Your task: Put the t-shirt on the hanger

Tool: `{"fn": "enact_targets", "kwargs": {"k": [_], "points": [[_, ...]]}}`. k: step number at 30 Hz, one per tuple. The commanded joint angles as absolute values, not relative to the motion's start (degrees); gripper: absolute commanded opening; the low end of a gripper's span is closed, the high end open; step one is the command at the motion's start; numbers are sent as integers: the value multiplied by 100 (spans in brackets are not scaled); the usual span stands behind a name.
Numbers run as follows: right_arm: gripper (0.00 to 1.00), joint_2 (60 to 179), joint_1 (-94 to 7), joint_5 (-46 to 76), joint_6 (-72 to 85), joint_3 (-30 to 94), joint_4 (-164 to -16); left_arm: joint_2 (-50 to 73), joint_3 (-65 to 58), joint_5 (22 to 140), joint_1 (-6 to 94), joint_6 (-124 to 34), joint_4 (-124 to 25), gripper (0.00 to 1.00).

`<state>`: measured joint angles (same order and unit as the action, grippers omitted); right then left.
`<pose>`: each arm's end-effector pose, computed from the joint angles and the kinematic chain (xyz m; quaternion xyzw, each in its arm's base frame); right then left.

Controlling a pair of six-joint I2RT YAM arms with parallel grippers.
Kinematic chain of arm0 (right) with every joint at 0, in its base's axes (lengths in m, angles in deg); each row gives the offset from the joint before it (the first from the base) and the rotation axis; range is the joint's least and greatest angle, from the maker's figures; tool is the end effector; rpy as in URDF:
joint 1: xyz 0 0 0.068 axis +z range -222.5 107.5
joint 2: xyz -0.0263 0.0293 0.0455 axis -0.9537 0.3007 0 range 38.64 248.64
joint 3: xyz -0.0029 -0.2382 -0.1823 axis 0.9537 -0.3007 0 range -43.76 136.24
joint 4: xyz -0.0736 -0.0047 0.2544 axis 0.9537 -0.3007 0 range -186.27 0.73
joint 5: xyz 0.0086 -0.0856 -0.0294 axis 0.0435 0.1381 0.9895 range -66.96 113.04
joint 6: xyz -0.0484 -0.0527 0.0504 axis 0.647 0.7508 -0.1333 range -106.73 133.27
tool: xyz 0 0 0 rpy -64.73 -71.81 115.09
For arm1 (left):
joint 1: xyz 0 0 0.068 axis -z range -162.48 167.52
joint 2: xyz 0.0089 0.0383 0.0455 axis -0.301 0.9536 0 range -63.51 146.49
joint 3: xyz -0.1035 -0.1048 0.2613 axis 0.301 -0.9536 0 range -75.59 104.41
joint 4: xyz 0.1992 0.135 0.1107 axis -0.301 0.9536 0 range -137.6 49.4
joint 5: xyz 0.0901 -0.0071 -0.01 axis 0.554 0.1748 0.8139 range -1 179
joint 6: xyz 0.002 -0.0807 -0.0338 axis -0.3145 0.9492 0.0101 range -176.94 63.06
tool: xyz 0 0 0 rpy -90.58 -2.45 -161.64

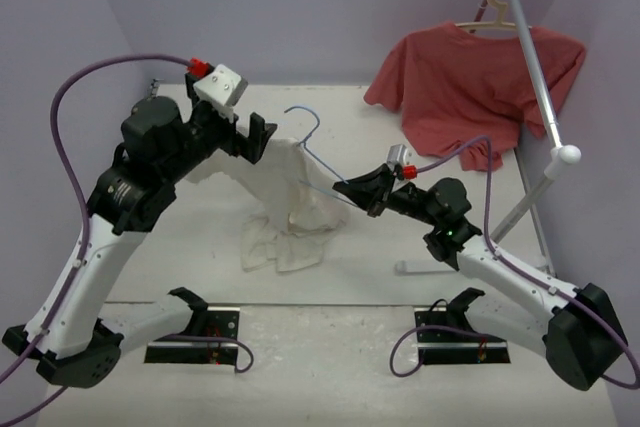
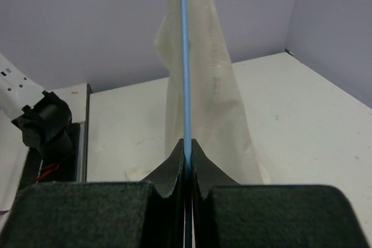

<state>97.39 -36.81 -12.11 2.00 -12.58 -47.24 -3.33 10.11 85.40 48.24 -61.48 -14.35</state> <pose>0.1770 0.1819 0.3356 -0.3568 0.5202 0.4699 0.6175 0.1896 -0.1183 0.5077 0.2477 0.7111 -0.1720 0.6351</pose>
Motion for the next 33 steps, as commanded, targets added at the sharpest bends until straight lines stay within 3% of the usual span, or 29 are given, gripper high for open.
{"fn": "enact_targets", "kwargs": {"k": [1,5,11,19,21,22,23,24,25,29,30,31,33], "points": [[0,9339,-4424,-2058,-534,-1227,-3674,-1346,316,7299,4887,-7264,-2092,100],[0,8834,-4618,-2316,-485,-1377,-3699,-1501,76,6607,5179,-8054,-2062,100],[0,8524,-4954,-2914,-735,-1266,-3810,-623,799,6532,5188,-8825,-1759,99],[0,8364,-5010,-3167,-448,-866,-4894,-130,1103,6900,5549,-9179,-1644,86],[0,8356,-5027,-3218,-449,-821,-4918,-155,1051,6577,5559,-9245,-1559,76],[0,8356,-5027,-3234,-502,-796,-4911,-111,1080,6443,5567,-9295,-1359,50],[0,8380,-5033,-3252,-555,-732,-4917,-93,1081,6302,5584,-9261,-1329,35],[0,8400,-5035,-3264,-589,-621,-4976,-85,1057,6214,5597,-9231,-1310,26],[0,8418,-5040,-3264,-597,-553,-5024,-80,1013,6151,5601,-9218,-1306,24],[0,8529,-5079,-3343,-606,-171,-5261,-101,808,5836,5644,-9201,-1244,35],[0,8554,-5091,-3399,-577,-33,-5372,-90,762,5815,5657,-9201,-1238,41],[0,8566,-5092,-3441,-558,54,-5443,-80,734,5806,5663,-9215,-1231,41],[0,8566,-5097,-3497,-536,124,-5499,-49,738,5820,5680,-9245,-1235,2]]}}
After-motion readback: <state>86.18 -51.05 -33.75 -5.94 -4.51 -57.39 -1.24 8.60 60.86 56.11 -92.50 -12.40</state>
